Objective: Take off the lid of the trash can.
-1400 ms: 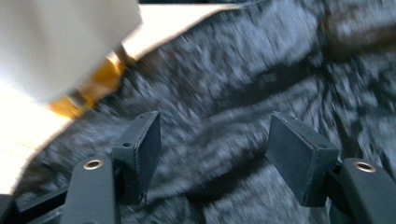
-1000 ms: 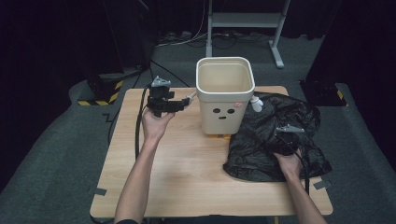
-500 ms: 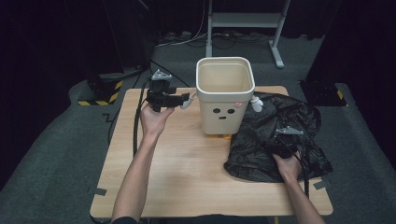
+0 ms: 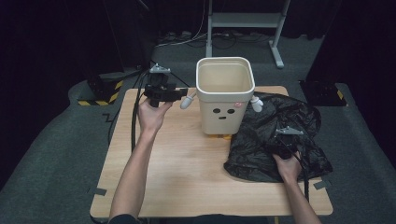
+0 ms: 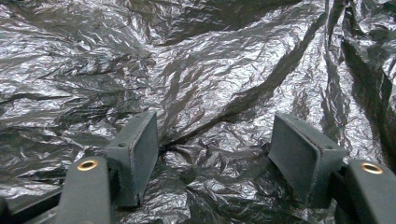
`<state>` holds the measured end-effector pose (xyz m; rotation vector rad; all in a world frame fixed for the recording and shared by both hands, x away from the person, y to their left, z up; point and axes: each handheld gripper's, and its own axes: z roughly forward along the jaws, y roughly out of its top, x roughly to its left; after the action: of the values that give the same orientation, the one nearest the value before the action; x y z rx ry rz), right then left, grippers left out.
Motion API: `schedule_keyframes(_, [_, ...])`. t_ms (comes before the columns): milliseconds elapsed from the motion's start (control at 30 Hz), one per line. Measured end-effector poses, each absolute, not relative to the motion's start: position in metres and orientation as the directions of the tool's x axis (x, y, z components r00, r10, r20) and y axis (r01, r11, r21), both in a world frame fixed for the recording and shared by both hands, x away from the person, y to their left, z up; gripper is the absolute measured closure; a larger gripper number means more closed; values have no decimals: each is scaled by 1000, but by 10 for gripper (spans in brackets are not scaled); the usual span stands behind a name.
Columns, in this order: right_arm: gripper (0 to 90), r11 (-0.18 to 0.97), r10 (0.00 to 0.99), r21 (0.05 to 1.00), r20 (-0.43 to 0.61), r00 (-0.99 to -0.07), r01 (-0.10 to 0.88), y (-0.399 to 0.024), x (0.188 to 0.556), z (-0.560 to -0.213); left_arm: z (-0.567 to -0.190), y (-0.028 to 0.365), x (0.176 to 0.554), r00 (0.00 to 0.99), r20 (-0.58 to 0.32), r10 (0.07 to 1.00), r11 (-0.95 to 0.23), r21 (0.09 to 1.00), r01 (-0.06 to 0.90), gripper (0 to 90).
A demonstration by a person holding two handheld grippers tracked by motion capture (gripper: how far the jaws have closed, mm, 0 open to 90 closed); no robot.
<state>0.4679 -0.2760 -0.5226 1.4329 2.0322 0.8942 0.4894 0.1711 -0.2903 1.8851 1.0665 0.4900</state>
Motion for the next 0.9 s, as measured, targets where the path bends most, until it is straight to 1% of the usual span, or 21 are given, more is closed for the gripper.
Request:
schedule_keyframes(200, [311,229,947,748,-22,-322,623,-276,468,-523,-275,168,492,550,-65,833,-251,841,479,419])
schedule_keyframes(333, [304,225,948,746,-19,-318,627,-276,468,-522,-267,166,499,543,-68,837,-253,832,494,381])
schedule_keyframes(467, [302,225,948,746,-19,-317,627,-276,468,-522,-263,164,506,542,-91,835,-238,828,507,361])
schedule_keyframes(600, [300,229,948,747,-24,-319,624,-276,468,-523,-258,160,510,528,-78,845,-240,828,506,340])
schedule_keyframes(900, [299,227,948,747,-22,-318,625,-276,468,-523,-248,150,524,541,-87,836,-242,827,507,355])
